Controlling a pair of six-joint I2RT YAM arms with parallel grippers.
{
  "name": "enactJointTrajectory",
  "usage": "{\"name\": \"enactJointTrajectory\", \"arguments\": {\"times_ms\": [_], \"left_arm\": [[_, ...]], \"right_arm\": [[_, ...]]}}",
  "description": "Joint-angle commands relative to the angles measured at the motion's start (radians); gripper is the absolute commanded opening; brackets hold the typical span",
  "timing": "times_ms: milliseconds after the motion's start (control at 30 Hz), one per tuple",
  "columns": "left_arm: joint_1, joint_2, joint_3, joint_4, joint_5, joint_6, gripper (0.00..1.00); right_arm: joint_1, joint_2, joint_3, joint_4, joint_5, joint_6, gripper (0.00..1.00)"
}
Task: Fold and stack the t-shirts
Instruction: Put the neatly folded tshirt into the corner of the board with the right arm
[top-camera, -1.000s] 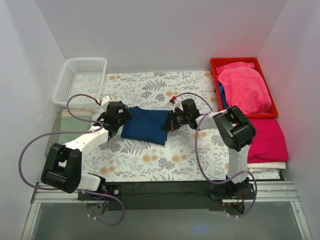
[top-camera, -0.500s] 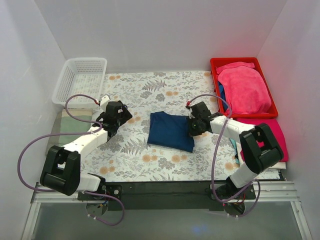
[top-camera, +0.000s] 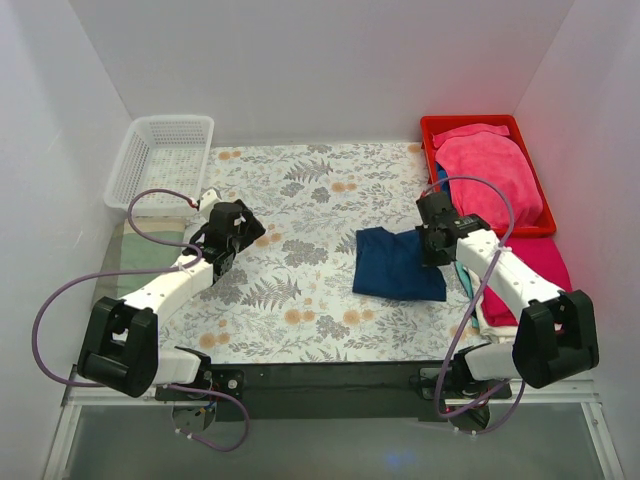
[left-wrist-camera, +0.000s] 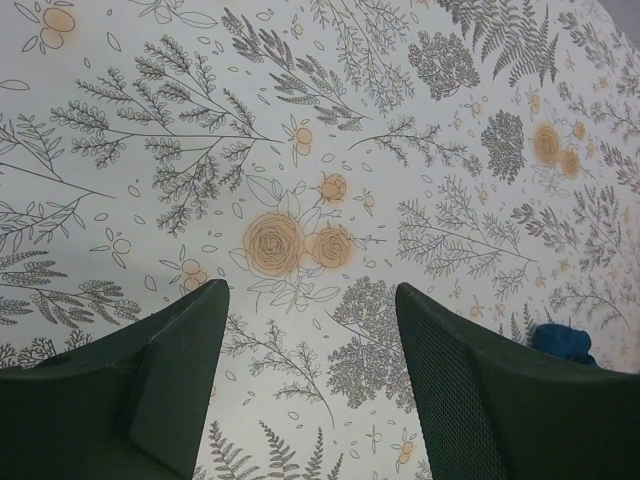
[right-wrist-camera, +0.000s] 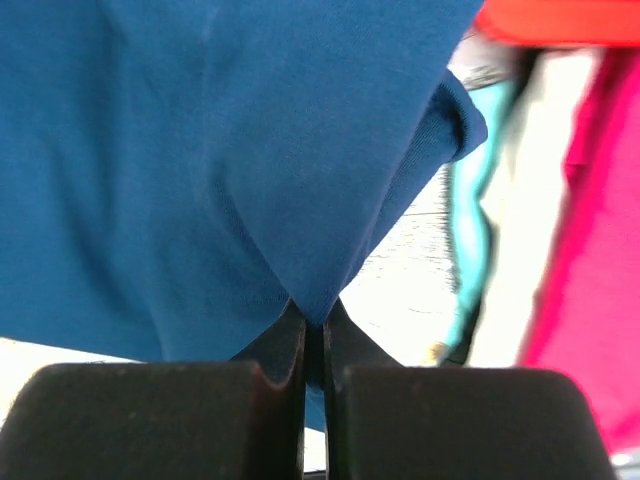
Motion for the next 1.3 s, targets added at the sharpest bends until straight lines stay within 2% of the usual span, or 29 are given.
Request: {"name": "enactJointTrajectory", "arguments": {"times_ms": [0, 233, 433, 900, 1067, 1267], "left_arm": [[0.006, -0.05, 0.002, 0.022, 0.013, -0.006, 0.66], [0.003, -0.036, 0.004, 0.041, 0.037, -0.012, 0.65], [0.003, -0.036, -0.019, 0.083, 0.045, -0.016, 0.65], [0.003, 0.012, -0.024, 0.162, 0.096, -0.022, 0.64], [0.003, 0.038, -0.024, 0.194, 0.126, -0.021, 0.64], [0.001, 0.032, -0.022, 0.209, 0.146, -0.024, 0.64]], "right_arm": [[-0.009, -0.037, 0.093, -0.086, 0.097, -0.009, 0.01], [-0.068, -0.02, 0.289, -0.238, 0.228, -0.047, 0.01], [-0.169, -0.026, 0.401, -0.298, 0.223, -0.081, 0.01], [-0.35, -0.06, 0.306, -0.362, 0.338, -0.012, 0.01], [-0.469, -0.016, 0.297, -0.362, 0.42, 0.005, 0.01], [-0.583, 0.116, 0.351, -0.369, 0.464, 0.017, 0.01]]}}
